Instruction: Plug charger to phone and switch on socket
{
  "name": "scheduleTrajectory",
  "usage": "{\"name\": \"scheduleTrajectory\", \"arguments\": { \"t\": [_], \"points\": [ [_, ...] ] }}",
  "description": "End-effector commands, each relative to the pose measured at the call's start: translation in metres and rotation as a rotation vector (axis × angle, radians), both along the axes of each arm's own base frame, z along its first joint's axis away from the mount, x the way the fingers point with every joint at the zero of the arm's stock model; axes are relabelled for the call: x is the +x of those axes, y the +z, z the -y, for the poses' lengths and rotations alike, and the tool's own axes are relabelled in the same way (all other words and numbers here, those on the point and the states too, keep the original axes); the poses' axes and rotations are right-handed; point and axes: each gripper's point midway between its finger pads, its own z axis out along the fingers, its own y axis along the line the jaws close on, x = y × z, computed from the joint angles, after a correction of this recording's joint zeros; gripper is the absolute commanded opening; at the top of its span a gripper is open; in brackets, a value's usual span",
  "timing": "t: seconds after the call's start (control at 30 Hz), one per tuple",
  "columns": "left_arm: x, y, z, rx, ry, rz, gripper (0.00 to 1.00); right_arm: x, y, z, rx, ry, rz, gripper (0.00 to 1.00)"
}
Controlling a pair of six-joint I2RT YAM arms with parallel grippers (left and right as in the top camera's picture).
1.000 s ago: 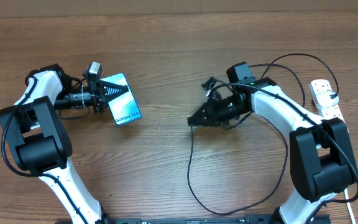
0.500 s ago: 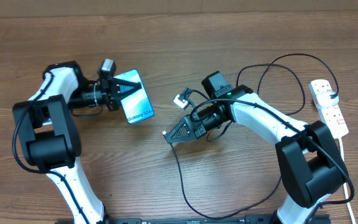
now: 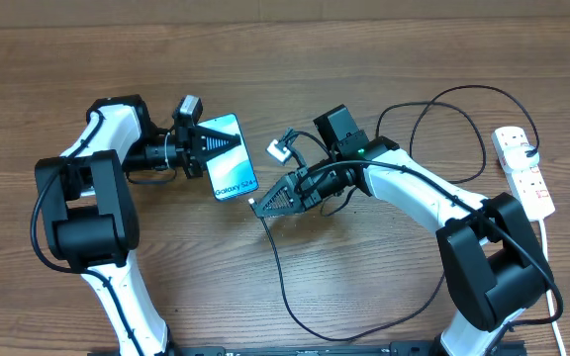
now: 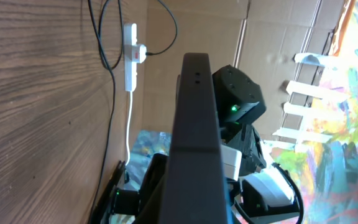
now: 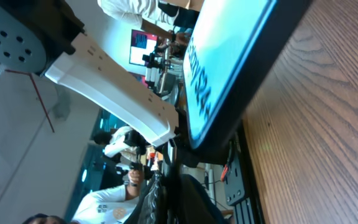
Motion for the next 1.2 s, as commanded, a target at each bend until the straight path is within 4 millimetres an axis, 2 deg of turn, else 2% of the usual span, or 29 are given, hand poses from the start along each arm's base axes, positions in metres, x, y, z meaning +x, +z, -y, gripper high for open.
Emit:
{"name": "scheduleTrajectory", "arguments": {
  "t": [0.0,0.57,1.17],
  "points": [
    [0.001,0.021,0.007,-0.03,0.008,0.075,0.04,-0.001,0.021,-0.001,0.026,0.011,-0.004,0.04],
    [-0.001,0.022,0.01,-0.031,0.0,0.061,0.04,0.006,0.008,-0.003,-0.059,-0.038,-0.005,0.04],
    [0.001,0.02,0.01,-0.029,-0.001,0.088,0.04,0.006,0.008,-0.004,-0.068,-0.04,-0.022,0.04]
  ]
}}
